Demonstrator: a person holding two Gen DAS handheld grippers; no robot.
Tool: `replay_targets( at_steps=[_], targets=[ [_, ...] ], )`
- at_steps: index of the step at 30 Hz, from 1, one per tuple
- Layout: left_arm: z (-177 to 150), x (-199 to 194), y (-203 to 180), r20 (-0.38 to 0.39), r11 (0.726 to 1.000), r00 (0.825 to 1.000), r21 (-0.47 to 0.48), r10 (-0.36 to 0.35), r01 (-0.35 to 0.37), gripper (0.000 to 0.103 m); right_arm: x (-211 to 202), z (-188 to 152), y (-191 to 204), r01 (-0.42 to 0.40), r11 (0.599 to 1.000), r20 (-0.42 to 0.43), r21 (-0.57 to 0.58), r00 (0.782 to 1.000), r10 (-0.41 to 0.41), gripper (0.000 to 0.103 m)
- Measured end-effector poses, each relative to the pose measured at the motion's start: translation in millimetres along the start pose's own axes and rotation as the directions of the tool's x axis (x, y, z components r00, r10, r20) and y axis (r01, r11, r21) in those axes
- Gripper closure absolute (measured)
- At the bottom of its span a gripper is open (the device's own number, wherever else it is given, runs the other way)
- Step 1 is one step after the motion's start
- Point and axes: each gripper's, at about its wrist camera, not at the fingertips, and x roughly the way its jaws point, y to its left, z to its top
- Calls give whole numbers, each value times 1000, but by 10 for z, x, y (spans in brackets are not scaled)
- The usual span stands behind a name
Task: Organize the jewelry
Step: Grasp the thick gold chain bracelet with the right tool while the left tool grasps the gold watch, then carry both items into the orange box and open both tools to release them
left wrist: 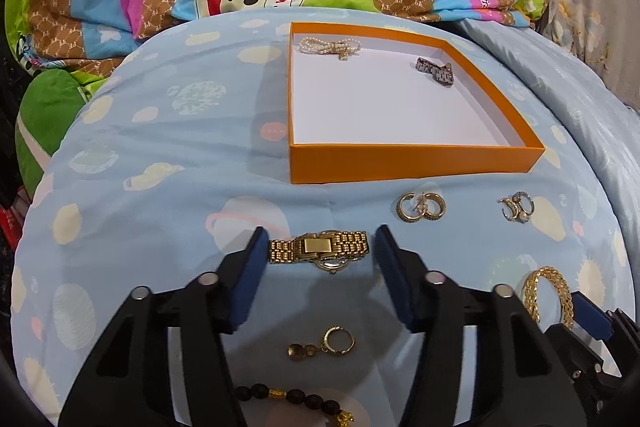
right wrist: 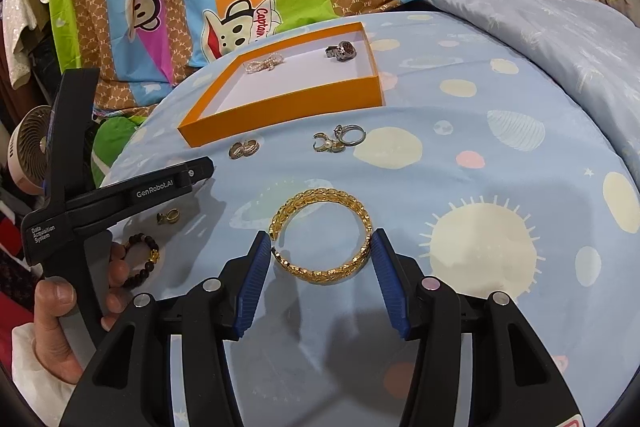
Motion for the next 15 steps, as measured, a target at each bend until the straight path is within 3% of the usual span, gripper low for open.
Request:
replay_targets(
  at_steps=[3,4,5,15],
  targets=[
    [-24,-26,22,6,1000,1000,-10,-14,14,63,-3,-17,30,7,1000,-2,-12,1000,-7,52],
    [-33,-38,26,8,1000,1000,-10,-18,18,72,-7,-22,37,8,1000,-1,-15,1000,-8,52],
    [-39,-43,22,10,1000,1000,-10,-19,20,74,-8,-24,41,9,1000,-1,-16,1000,-9,52],
    [-155,-183,34,13,998,998,-19,-62,62,74,-84,-43,-6,0,1000,16,6,1000,0,53]
  ],
)
